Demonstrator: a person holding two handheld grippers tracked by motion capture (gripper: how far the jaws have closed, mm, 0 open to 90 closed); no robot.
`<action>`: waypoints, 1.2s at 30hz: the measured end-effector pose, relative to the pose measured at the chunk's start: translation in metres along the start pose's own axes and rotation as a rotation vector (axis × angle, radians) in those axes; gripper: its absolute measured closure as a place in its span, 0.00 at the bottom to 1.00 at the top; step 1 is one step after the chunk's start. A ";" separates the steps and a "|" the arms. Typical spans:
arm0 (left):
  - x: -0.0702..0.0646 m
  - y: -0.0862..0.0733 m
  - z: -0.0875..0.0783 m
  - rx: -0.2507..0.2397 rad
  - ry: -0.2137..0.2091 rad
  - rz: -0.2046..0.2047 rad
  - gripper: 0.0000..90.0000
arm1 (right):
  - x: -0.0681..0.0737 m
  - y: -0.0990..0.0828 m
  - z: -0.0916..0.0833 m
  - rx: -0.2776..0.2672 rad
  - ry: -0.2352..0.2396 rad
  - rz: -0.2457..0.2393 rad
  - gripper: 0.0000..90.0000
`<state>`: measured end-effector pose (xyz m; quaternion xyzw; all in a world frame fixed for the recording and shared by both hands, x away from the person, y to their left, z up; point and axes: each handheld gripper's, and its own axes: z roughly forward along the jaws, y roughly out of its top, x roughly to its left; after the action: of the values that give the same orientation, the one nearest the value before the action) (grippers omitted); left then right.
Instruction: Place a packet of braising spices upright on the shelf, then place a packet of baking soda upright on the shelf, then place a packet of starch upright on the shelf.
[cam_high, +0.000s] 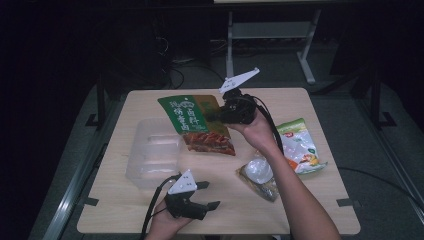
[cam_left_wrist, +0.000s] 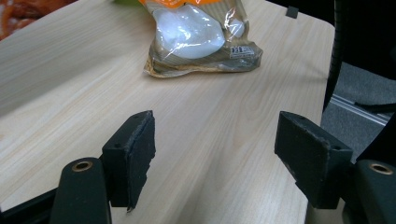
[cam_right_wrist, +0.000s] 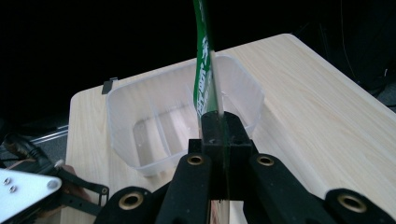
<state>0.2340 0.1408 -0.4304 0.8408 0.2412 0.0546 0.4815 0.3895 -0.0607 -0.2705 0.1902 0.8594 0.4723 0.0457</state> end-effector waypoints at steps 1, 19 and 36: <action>0.000 0.000 0.000 0.000 0.000 0.000 0.32 | 0.000 0.002 0.003 -0.004 0.005 0.012 1.00; 0.000 0.001 0.000 0.005 -0.010 0.006 0.31 | -0.002 0.025 0.016 -0.037 0.012 0.002 1.00; 0.000 0.002 0.001 0.017 -0.003 0.026 0.31 | -0.011 0.054 0.049 -0.060 0.035 0.006 1.00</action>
<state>0.2351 0.1389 -0.4297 0.8481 0.2300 0.0578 0.4739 0.4278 0.0004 -0.2538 0.1829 0.8451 0.5012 0.0350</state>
